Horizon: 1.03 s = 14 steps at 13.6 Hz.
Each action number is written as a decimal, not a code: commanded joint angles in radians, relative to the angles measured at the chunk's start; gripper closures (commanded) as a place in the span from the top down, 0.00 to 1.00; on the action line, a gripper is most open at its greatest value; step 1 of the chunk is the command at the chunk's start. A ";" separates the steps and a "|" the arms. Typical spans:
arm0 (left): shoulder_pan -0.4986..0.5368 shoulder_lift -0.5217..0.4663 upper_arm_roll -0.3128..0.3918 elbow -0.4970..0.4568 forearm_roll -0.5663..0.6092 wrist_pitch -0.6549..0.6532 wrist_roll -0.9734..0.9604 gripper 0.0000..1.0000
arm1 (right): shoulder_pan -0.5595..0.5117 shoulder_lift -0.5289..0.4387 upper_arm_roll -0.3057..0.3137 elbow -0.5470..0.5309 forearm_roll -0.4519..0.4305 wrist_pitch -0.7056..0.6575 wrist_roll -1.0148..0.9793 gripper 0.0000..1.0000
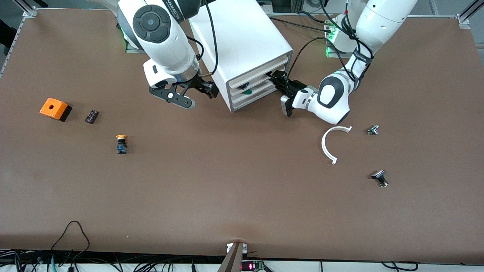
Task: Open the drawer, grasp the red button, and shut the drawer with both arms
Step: 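Grip the drawer front with both grippers and pull it open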
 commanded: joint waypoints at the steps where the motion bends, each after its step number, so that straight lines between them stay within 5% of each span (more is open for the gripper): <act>1: -0.009 -0.026 0.003 -0.018 -0.037 0.018 0.044 0.00 | 0.021 0.055 -0.004 0.087 -0.013 -0.004 0.035 0.99; 13: 0.133 0.131 0.061 0.268 0.148 0.007 0.042 0.00 | 0.093 0.164 -0.007 0.176 -0.018 0.134 0.057 0.99; 14: 0.135 0.134 0.061 0.281 0.150 0.006 0.045 0.64 | 0.103 0.177 -0.007 0.178 -0.026 0.160 0.065 0.99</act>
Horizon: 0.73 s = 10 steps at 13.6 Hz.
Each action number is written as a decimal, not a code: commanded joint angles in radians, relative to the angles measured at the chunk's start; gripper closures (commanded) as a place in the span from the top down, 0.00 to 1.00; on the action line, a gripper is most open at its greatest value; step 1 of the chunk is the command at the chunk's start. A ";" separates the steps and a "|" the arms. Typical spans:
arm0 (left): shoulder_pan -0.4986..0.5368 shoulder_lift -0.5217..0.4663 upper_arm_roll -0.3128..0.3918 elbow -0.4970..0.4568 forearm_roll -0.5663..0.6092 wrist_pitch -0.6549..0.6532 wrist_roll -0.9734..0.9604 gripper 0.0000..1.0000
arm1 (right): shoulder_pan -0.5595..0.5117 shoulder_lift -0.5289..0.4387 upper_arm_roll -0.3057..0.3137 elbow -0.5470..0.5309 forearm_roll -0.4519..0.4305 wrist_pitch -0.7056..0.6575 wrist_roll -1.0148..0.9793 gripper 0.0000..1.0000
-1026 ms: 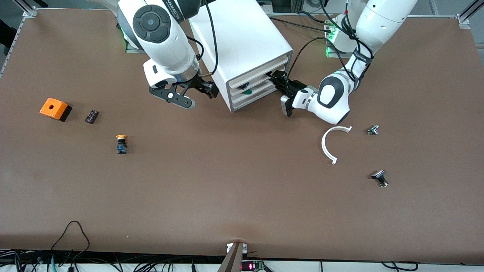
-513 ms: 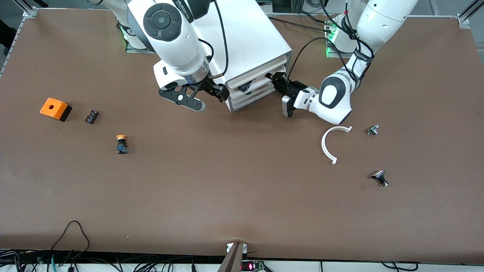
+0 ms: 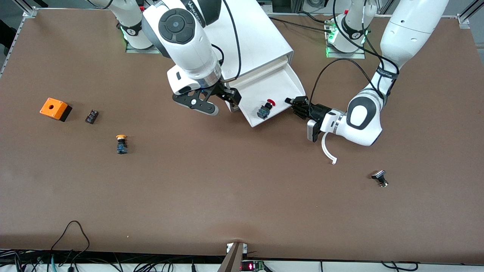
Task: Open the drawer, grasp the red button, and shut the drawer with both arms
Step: 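Grasp the red button with the right gripper while the left gripper withdraws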
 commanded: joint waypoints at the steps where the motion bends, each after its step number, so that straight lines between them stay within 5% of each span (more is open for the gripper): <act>1: -0.012 0.036 0.002 0.058 0.026 0.054 0.015 0.99 | 0.039 0.050 -0.006 0.042 -0.043 0.050 0.058 0.99; 6: 0.027 0.006 0.010 0.102 0.061 0.011 -0.059 1.00 | 0.109 0.142 -0.006 0.060 -0.146 0.173 0.216 0.99; 10: 0.046 -0.011 0.008 0.343 0.366 -0.148 -0.402 1.00 | 0.151 0.235 -0.009 0.129 -0.169 0.182 0.304 0.99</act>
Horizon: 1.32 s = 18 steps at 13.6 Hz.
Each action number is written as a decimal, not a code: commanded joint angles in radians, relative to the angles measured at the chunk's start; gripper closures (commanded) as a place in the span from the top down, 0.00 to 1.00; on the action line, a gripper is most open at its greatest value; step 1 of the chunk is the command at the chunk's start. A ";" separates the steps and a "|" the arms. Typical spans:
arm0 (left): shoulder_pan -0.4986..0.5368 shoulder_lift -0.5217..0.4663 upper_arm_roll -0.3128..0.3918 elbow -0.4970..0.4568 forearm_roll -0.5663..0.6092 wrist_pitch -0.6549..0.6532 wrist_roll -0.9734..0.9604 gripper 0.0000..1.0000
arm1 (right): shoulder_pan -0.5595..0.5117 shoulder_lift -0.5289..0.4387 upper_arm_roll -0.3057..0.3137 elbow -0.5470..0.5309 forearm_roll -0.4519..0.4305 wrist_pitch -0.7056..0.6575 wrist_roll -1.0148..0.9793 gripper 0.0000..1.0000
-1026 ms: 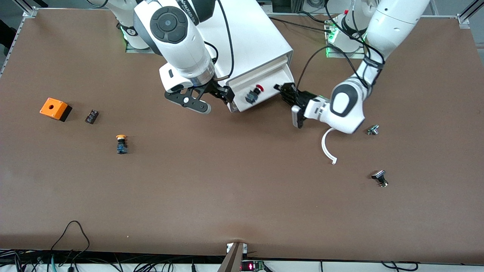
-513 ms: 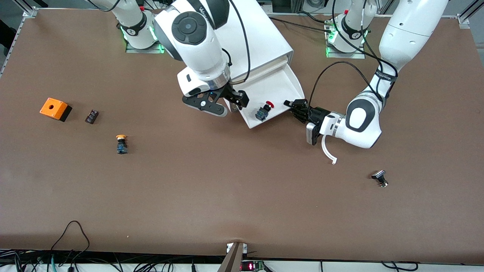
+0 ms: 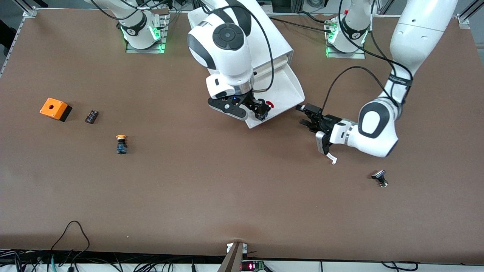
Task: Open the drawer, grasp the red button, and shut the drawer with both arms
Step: 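Grasp the red button with the right gripper while the left gripper withdraws, then lift the red button out of the drawer with the right gripper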
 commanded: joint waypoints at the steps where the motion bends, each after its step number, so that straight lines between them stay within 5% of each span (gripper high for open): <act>1: 0.000 -0.016 -0.001 0.192 0.196 -0.124 -0.259 1.00 | 0.038 0.099 -0.009 0.121 -0.028 -0.005 0.081 0.99; 6: -0.021 -0.060 -0.027 0.316 0.518 -0.130 -0.602 1.00 | 0.072 0.160 -0.012 0.154 -0.028 0.018 0.175 0.99; 9: -0.076 -0.053 -0.024 0.357 0.756 -0.118 -0.644 1.00 | 0.083 0.179 -0.012 0.152 -0.028 0.047 0.202 0.99; 11: -0.091 0.001 -0.015 0.443 0.783 -0.124 -0.658 1.00 | 0.091 0.186 -0.012 0.146 -0.034 0.046 0.202 0.99; 18: -0.066 0.067 -0.005 0.454 0.778 -0.049 -0.653 1.00 | 0.114 0.187 -0.010 0.089 -0.074 0.049 0.199 0.94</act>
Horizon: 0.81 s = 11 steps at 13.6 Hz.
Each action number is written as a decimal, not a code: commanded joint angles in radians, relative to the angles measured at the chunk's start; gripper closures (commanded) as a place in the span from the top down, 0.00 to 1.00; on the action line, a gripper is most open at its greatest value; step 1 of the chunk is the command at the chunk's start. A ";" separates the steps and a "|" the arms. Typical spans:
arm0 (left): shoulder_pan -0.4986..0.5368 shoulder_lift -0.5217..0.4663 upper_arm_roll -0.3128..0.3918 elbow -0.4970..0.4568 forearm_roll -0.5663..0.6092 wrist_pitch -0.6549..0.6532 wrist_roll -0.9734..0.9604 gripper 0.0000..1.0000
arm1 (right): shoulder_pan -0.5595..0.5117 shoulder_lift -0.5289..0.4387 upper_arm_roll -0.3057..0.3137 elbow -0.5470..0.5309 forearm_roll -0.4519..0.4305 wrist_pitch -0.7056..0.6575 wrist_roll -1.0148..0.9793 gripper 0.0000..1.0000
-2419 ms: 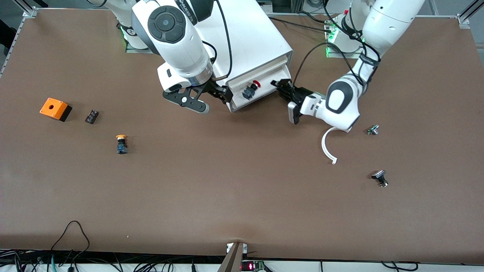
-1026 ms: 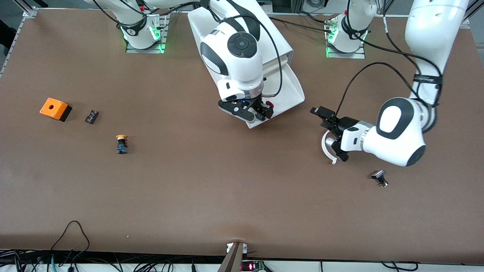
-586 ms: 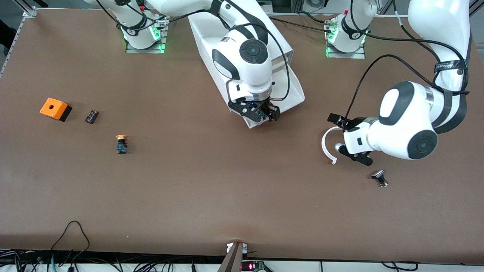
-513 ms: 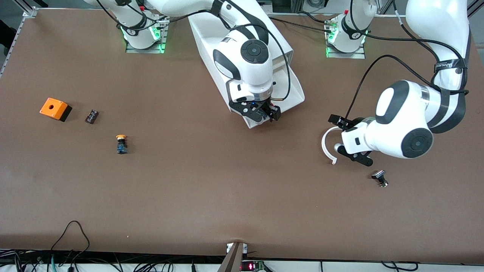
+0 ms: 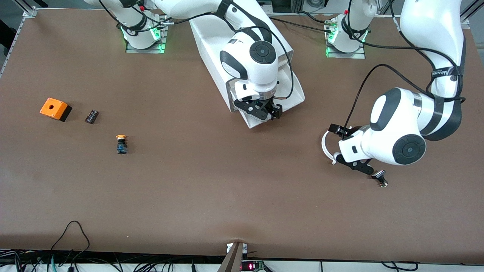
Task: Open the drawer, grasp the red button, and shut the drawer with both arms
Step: 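Lift the red button out of the drawer with the right gripper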
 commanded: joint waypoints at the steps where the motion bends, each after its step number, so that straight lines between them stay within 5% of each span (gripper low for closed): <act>1: 0.008 0.035 0.001 0.036 0.018 0.032 -0.008 1.00 | 0.008 -0.005 -0.008 -0.010 -0.020 0.002 0.010 0.82; 6: 0.020 0.033 0.000 0.015 0.018 0.066 -0.089 1.00 | 0.008 -0.016 -0.007 -0.007 -0.015 -0.009 0.004 0.05; 11: 0.013 0.029 -0.005 0.001 0.017 0.064 -0.177 1.00 | 0.009 -0.056 -0.005 0.002 -0.014 -0.021 0.004 0.00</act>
